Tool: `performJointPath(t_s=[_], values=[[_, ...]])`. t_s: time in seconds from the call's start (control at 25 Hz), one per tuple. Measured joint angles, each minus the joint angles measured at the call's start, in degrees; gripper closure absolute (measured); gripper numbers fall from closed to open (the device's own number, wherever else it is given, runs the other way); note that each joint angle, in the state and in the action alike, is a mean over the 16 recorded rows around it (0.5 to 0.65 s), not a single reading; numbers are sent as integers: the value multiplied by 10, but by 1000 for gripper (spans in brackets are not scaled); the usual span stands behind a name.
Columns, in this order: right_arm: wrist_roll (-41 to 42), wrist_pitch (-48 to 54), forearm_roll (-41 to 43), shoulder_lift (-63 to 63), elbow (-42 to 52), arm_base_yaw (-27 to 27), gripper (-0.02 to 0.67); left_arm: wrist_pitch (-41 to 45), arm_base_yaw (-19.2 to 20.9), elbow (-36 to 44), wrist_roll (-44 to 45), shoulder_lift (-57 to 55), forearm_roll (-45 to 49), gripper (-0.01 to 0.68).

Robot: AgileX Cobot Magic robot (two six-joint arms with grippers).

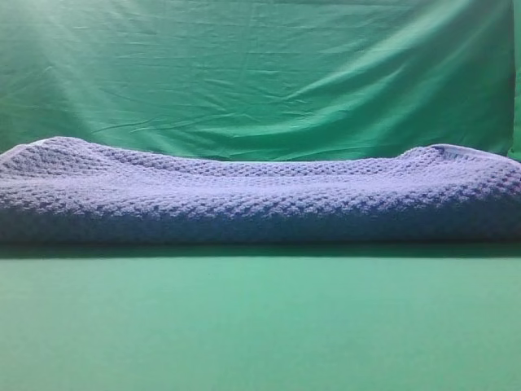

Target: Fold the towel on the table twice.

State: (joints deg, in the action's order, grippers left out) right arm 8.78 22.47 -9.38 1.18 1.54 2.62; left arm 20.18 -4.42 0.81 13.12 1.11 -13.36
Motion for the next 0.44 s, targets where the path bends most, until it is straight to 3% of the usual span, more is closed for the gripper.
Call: performJointPath(t_s=[0.44], values=[[0,0,0,0,0,0,649,0,0,0,0,0,0,673]])
